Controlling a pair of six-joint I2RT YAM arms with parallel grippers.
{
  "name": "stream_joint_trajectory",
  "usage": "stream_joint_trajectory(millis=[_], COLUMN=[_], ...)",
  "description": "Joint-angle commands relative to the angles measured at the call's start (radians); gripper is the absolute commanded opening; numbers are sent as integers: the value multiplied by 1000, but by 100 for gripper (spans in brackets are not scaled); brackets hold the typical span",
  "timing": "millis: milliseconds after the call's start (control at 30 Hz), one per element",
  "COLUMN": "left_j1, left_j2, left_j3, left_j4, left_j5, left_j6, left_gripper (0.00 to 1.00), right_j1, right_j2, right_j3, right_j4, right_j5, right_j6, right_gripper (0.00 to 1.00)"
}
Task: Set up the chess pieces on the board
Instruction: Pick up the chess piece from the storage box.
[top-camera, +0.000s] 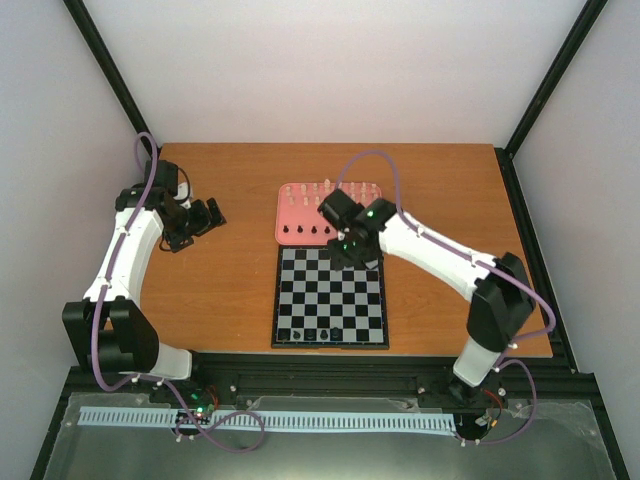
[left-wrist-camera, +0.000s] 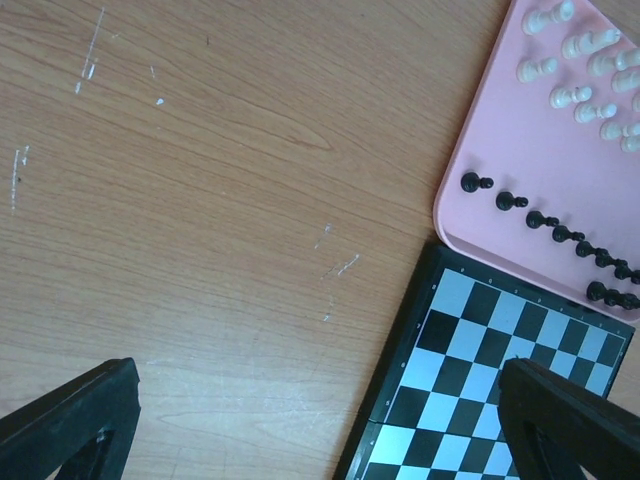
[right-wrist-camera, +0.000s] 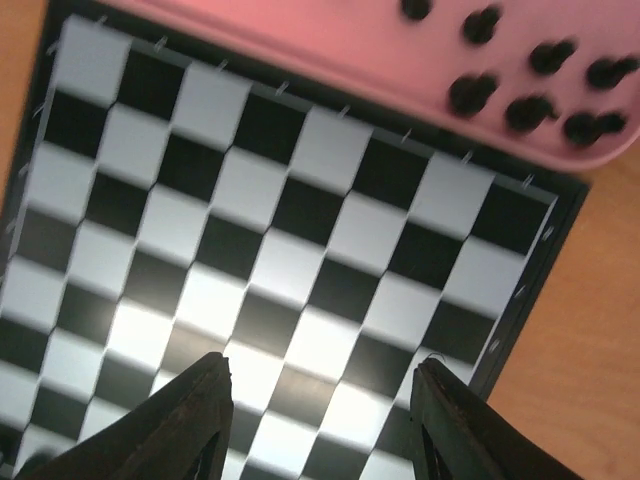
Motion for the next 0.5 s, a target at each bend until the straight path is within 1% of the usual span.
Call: stream_joint_trajectory(millis=[0, 100, 267, 467], left_j1=[2, 2, 2, 2], left_j2=[-13, -14, -22, -26], left_j3=[25, 41, 59, 48], left_j4=[-3, -16, -44, -55], left_j5=[22, -16, -31, -61], left_j6=[-9, -15, -33, -29], left_gripper=[100, 100, 100, 100], right_j1=[-87, -147, -232, -251], right_j2=[128, 198, 322, 395], right_j3=[111, 151, 249, 307], right_j4=[43, 88, 93, 87], right_j5=[-8, -34, -66, -70], right_j6=[-118, -163, -217, -292], right_gripper=[49, 48, 44, 41])
